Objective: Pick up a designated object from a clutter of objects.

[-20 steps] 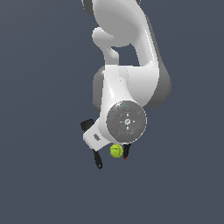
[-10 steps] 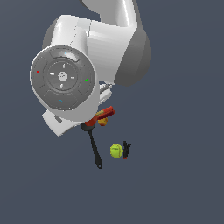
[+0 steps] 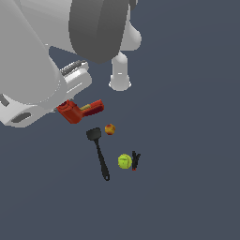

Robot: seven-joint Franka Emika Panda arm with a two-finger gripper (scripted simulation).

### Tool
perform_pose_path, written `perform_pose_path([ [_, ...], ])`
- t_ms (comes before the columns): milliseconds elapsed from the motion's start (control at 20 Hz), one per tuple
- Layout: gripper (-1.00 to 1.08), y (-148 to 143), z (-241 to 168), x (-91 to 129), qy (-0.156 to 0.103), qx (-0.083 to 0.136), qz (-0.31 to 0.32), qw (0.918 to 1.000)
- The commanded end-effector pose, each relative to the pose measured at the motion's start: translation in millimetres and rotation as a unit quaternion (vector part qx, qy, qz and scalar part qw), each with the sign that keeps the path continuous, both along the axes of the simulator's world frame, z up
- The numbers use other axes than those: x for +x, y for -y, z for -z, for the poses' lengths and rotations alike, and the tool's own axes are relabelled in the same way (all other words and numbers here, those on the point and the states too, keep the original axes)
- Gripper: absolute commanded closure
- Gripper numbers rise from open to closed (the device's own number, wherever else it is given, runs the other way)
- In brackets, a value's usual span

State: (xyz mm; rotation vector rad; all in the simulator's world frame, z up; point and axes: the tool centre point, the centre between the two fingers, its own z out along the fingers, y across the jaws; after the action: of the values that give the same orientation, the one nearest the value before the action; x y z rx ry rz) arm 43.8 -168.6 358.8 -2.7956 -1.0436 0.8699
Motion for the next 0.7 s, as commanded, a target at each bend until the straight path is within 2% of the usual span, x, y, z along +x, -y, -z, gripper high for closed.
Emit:
perform_pose_path([
  [0, 1.08, 13.8, -16.3, -0.3, 0.0, 0.0, -0.001, 1.0],
  [250, 1.08, 32.1, -34.9, 0.1, 0.0, -0.001, -0.001, 1.0],
  [650, 1.08, 45.1, -47.9, 1.2, -0.001, -0.001, -0.002, 1.0],
])
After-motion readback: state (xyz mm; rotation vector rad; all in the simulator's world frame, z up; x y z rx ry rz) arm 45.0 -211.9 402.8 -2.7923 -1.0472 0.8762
